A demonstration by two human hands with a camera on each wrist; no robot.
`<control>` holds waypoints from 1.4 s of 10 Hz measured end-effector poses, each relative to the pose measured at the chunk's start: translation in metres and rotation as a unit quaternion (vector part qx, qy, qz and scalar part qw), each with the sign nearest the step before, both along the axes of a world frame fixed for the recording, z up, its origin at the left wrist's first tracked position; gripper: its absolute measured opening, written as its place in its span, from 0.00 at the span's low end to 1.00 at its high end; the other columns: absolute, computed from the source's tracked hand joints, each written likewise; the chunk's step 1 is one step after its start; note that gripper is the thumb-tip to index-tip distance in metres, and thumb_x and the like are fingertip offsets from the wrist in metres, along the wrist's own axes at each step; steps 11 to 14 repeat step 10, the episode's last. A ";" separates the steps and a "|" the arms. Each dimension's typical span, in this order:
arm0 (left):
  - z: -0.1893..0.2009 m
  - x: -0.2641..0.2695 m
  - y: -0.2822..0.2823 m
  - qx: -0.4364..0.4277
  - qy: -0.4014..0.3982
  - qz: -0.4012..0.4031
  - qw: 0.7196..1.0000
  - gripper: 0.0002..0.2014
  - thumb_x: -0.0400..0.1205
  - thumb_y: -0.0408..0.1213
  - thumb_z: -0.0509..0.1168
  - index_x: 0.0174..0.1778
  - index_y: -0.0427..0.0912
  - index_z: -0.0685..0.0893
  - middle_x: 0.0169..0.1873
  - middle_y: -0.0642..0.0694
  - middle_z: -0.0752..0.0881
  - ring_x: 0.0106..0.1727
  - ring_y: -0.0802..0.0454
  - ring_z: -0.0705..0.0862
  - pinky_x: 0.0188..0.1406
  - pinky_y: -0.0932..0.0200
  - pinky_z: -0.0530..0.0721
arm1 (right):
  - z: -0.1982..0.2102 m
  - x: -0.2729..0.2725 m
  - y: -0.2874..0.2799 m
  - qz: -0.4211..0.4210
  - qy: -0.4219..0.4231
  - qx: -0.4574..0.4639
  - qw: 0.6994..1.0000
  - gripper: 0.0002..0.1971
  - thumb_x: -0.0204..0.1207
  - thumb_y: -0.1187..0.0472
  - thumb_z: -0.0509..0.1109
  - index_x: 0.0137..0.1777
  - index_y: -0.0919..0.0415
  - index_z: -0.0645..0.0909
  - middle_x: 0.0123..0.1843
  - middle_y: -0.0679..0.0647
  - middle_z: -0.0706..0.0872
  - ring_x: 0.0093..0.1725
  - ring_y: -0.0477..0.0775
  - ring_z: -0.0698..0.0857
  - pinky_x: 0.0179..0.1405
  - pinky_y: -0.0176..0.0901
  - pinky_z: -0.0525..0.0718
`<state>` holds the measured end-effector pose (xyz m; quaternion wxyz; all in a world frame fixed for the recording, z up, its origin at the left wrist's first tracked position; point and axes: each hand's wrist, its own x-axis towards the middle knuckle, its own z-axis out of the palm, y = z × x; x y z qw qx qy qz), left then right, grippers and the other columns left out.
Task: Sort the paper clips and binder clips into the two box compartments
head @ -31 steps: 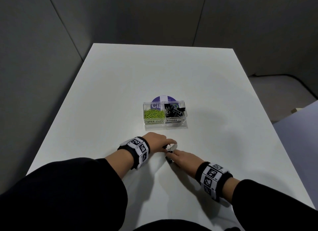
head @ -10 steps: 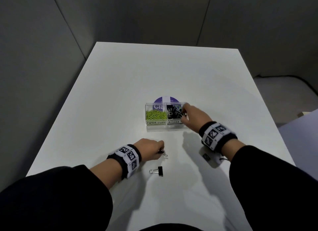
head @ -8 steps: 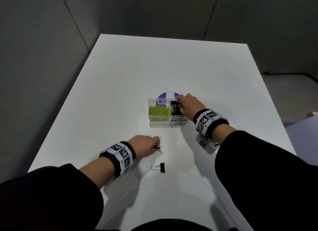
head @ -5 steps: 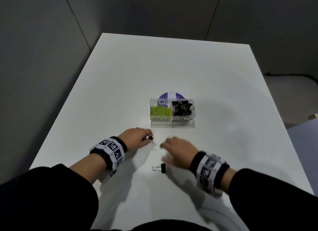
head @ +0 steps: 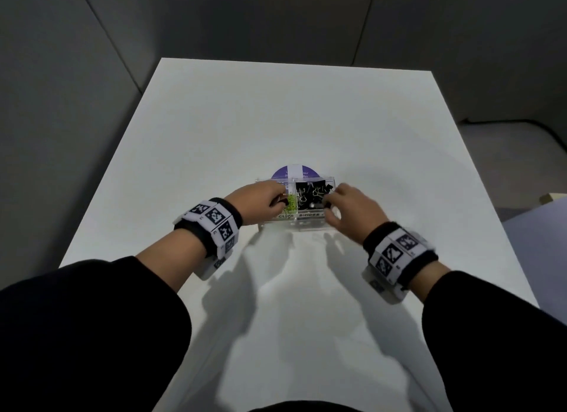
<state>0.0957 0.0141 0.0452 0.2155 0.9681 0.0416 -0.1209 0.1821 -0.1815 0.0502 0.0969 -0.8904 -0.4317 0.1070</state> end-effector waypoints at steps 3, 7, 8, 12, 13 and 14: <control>-0.003 0.043 -0.017 -0.017 -0.069 -0.025 0.997 0.09 0.79 0.34 0.59 0.51 0.35 0.79 0.48 0.39 0.79 0.49 0.44 0.77 0.46 0.56 0.72 | -0.008 0.030 0.023 0.033 -0.044 -0.077 0.996 0.13 0.80 0.56 0.59 0.55 0.60 0.83 0.56 0.59 0.82 0.58 0.61 0.76 0.41 0.47 0.73; -0.033 0.062 -0.044 0.018 -0.098 -0.059 0.993 0.15 0.81 0.37 0.58 0.63 0.37 0.78 0.58 0.36 0.79 0.56 0.37 0.77 0.54 0.47 0.73 | 0.004 0.001 -0.086 -0.066 -0.007 0.079 0.995 0.12 0.76 0.59 0.68 0.59 0.53 0.80 0.51 0.52 0.83 0.43 0.39 0.77 0.35 0.38 0.75; -0.034 0.057 -0.043 0.032 -0.104 -0.079 0.991 0.24 0.77 0.45 0.56 0.68 0.42 0.76 0.65 0.40 0.78 0.64 0.40 0.76 0.63 0.46 0.71 | 0.010 -0.037 -0.143 -0.094 0.030 0.041 0.994 0.12 0.74 0.48 0.61 0.55 0.46 0.78 0.43 0.44 0.82 0.39 0.25 0.69 0.29 0.28 0.71; -0.009 0.034 -0.041 0.027 -0.182 -0.070 0.980 0.25 0.77 0.40 0.64 0.72 0.44 0.73 0.70 0.42 0.76 0.68 0.42 0.77 0.69 0.43 0.73 | 0.002 -0.098 -0.234 -0.203 0.120 -0.003 0.972 0.17 0.73 0.30 0.46 0.50 0.33 0.71 0.44 0.24 0.73 0.30 0.16 0.71 0.28 0.17 0.72; -0.009 0.034 -0.041 0.027 -0.182 -0.070 0.980 0.25 0.77 0.40 0.64 0.72 0.44 0.73 0.70 0.42 0.76 0.68 0.42 0.77 0.69 0.43 0.73 | 0.002 -0.098 -0.234 -0.203 0.120 -0.003 0.972 0.17 0.73 0.30 0.46 0.50 0.33 0.71 0.44 0.24 0.73 0.30 0.16 0.71 0.28 0.17 0.72; -0.009 0.034 -0.041 0.027 -0.182 -0.070 0.980 0.25 0.77 0.40 0.64 0.72 0.44 0.73 0.70 0.42 0.76 0.68 0.42 0.77 0.69 0.43 0.73 | 0.002 -0.098 -0.234 -0.203 0.120 -0.003 0.972 0.17 0.73 0.30 0.46 0.50 0.33 0.71 0.44 0.24 0.73 0.30 0.16 0.71 0.28 0.17 0.72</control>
